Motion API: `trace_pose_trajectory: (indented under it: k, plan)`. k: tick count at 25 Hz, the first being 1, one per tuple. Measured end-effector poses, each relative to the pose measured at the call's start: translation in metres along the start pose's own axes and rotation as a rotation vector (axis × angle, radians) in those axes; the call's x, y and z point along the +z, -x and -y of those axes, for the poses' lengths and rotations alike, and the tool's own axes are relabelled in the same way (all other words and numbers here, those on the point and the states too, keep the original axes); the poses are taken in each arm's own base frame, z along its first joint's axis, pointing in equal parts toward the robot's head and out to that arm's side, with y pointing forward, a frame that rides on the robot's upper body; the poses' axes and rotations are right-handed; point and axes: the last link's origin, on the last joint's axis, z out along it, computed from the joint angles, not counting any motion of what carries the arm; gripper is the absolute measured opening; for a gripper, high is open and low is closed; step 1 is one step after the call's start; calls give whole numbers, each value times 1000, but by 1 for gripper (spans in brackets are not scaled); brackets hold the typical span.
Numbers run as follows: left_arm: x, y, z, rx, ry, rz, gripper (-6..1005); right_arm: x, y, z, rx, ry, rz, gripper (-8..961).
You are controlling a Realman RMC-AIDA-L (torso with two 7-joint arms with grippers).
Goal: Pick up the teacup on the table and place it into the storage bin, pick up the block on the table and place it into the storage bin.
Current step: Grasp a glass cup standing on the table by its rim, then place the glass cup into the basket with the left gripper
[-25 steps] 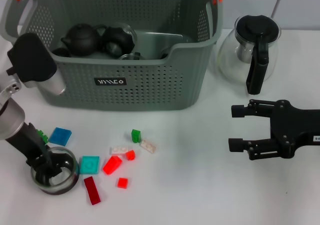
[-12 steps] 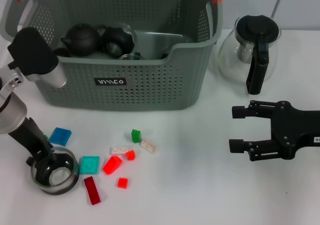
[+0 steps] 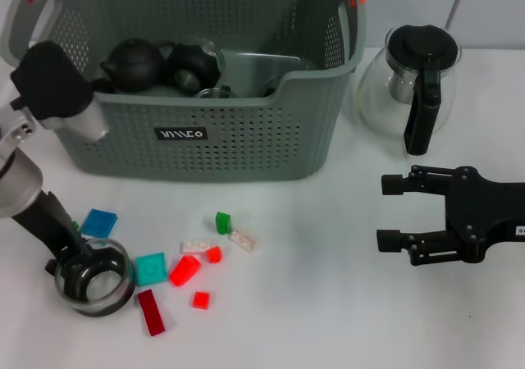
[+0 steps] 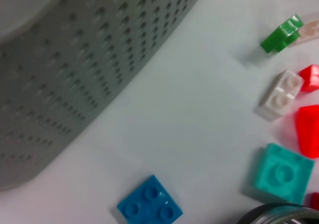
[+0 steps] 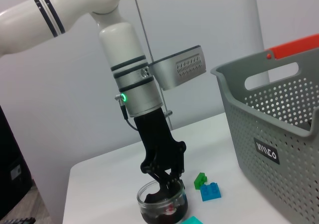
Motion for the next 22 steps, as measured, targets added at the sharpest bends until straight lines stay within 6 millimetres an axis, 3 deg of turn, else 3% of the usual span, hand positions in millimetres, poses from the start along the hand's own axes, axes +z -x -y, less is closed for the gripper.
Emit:
trace_pose_trajectory:
  k: [4,12,17,22]
  plan:
    - [-18,2,-1,14,97,-102,39,0,0,-1,0,6,1,914]
    - [-80,9,16,59,319,-535,38,0,0,-1,1,6,3,915]
    - [-115,-8,29,57,326,-902,38,2,1,-1,0,12,3,915]
    - [-135,-40,50,-95,206,-1088,39,2,1,-1,1,15,4,915]
